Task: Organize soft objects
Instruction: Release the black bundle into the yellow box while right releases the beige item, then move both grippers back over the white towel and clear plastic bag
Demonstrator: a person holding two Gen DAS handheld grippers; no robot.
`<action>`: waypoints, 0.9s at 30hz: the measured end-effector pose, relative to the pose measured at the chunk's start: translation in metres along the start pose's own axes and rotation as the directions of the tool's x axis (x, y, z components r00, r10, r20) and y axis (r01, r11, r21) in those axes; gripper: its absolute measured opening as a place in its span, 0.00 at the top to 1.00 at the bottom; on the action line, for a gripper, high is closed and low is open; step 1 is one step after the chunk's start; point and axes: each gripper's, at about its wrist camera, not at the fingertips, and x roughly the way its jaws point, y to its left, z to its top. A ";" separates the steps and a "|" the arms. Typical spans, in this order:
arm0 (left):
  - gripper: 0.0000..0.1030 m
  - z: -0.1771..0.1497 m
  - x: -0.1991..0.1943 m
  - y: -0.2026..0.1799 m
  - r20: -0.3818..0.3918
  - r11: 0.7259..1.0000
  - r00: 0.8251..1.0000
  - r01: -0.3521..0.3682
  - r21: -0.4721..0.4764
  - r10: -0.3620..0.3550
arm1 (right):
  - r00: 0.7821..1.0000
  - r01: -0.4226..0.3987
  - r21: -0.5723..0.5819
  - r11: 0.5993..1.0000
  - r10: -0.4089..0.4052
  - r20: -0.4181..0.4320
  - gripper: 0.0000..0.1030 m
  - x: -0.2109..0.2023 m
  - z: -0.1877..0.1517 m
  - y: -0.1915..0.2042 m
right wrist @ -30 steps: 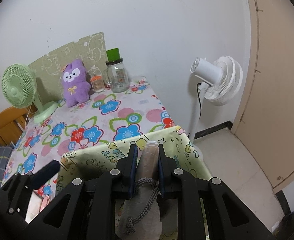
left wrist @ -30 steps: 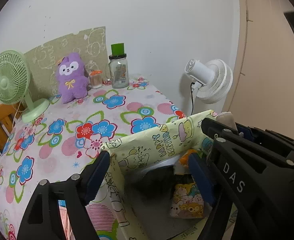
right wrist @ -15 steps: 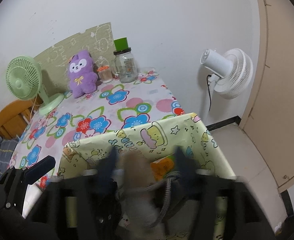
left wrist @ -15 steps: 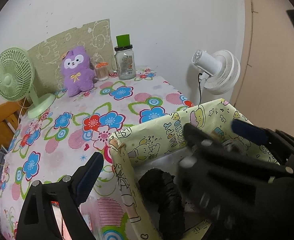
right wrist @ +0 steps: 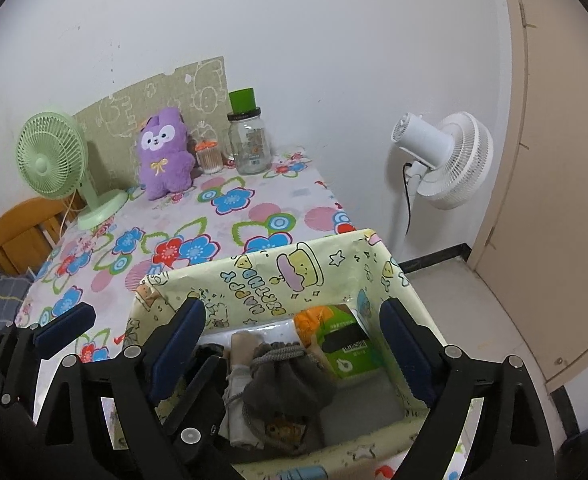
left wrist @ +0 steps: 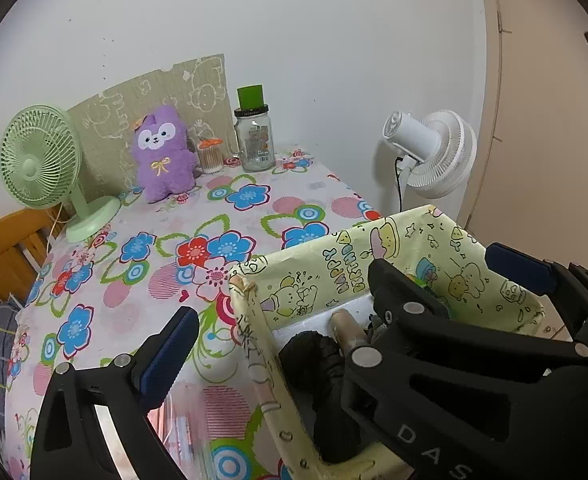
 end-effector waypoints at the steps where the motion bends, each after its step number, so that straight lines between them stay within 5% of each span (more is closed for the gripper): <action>1: 0.03 -0.001 -0.003 0.000 0.003 1.000 1.000 -0.001 0.000 0.001 | 1.000 0.002 0.000 1.000 -0.002 0.002 0.12 -0.002 -0.001 0.000; 27: 0.02 -0.026 -0.069 0.036 0.089 0.999 0.996 -0.025 -0.036 0.028 | 0.996 0.033 -0.033 0.999 -0.030 0.086 0.12 -0.070 -0.020 0.044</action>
